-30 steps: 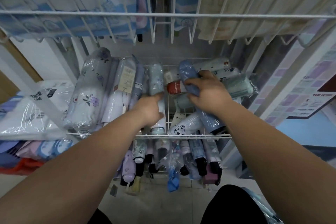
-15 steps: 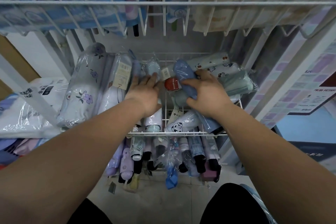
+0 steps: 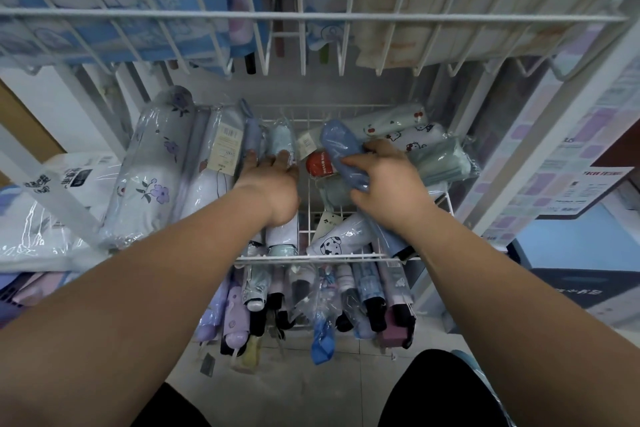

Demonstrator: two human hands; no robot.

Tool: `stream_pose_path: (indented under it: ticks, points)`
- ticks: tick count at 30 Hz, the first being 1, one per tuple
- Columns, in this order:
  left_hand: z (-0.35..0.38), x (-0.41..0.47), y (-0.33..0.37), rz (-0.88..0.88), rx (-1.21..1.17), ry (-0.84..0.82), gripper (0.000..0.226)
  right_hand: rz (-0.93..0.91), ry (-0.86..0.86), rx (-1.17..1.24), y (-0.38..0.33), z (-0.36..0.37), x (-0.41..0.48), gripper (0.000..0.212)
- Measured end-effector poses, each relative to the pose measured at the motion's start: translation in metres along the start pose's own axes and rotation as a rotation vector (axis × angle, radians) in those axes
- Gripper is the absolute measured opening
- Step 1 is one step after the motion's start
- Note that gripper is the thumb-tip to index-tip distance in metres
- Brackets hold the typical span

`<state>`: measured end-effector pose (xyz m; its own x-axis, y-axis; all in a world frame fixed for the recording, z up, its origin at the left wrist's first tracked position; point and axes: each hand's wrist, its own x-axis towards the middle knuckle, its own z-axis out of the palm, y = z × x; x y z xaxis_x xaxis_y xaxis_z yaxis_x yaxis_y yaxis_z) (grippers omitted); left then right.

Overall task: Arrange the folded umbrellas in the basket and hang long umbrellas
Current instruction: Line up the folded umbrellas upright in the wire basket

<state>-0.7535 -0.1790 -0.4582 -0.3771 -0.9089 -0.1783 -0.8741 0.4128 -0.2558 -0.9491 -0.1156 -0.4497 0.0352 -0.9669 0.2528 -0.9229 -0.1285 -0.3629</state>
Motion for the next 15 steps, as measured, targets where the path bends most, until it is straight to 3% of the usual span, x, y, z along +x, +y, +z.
stream_pose_path:
  ticks: [4,6,9,13,15]
  points:
    - [-0.003,-0.028,0.028,-0.033,-0.608,0.359,0.054,-0.022,-0.025,-0.141,0.0,0.004,-0.009,0.045]
    - [-0.008,-0.03,0.048,-0.051,-0.923,0.282,0.053,-0.042,-0.044,-0.197,0.001,0.008,-0.008,0.04]
    - [-0.009,-0.015,0.066,-0.113,-1.166,0.137,0.055,-0.048,-0.021,-0.219,0.004,0.005,-0.009,0.042]
    - [0.002,-0.01,0.081,-0.186,-1.518,0.134,0.062,-0.061,0.187,-0.438,0.019,-0.017,-0.018,0.024]
    - [0.004,-0.011,0.09,-0.199,-1.696,0.109,0.08,-0.068,0.123,-0.563,0.029,-0.032,-0.015,0.033]
